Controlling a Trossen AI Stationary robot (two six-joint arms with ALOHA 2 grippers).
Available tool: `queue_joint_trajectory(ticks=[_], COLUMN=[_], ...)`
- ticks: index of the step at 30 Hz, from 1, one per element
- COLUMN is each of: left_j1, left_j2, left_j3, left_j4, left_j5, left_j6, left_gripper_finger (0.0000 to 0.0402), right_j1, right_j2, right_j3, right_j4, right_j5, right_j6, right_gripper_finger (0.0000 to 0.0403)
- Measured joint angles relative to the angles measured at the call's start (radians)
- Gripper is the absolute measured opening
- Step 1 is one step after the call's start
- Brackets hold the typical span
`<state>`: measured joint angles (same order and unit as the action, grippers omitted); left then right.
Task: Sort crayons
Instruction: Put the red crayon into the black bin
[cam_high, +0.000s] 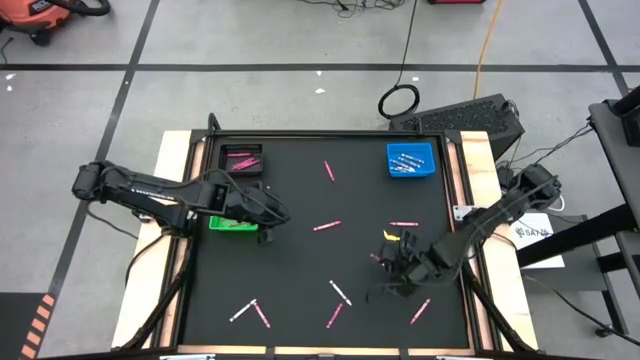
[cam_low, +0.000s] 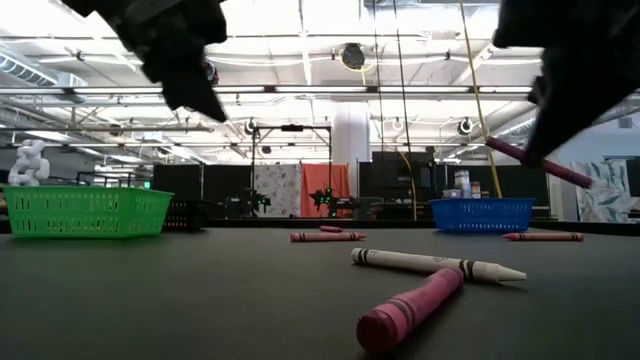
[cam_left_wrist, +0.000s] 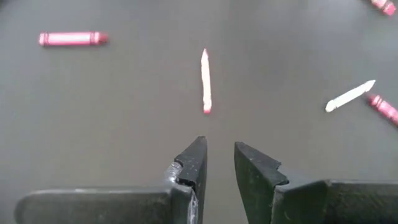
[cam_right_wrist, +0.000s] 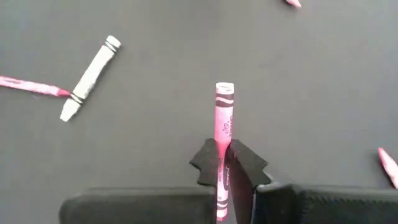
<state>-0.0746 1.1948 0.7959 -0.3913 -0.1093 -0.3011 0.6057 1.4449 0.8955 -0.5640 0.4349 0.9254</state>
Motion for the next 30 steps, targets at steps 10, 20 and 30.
queue_joint_trajectory(ticks=[10, 20, 30], left_j1=[0.0, 0.029, 0.029], left_j2=[0.117, 0.242, 0.323], left_j3=[0.0, 0.0, 0.0], left_j4=[0.26, 0.629, 0.83], left_j5=[0.0, 0.029, 0.111], left_j6=[0.026, 0.018, 0.017], left_gripper_finger=[0.0084, 0.0084, 0.0084], right_j1=[-0.194, -0.328, -0.382], right_j2=[-0.024, -0.025, -0.025], right_j3=[0.001, 0.002, 0.003], right_j4=[0.291, 0.545, 0.654], right_j5=[-0.015, -0.018, -0.02], right_j6=[-0.406, -0.69, -0.764], right_gripper_finger=[0.0, 0.0, 0.0])
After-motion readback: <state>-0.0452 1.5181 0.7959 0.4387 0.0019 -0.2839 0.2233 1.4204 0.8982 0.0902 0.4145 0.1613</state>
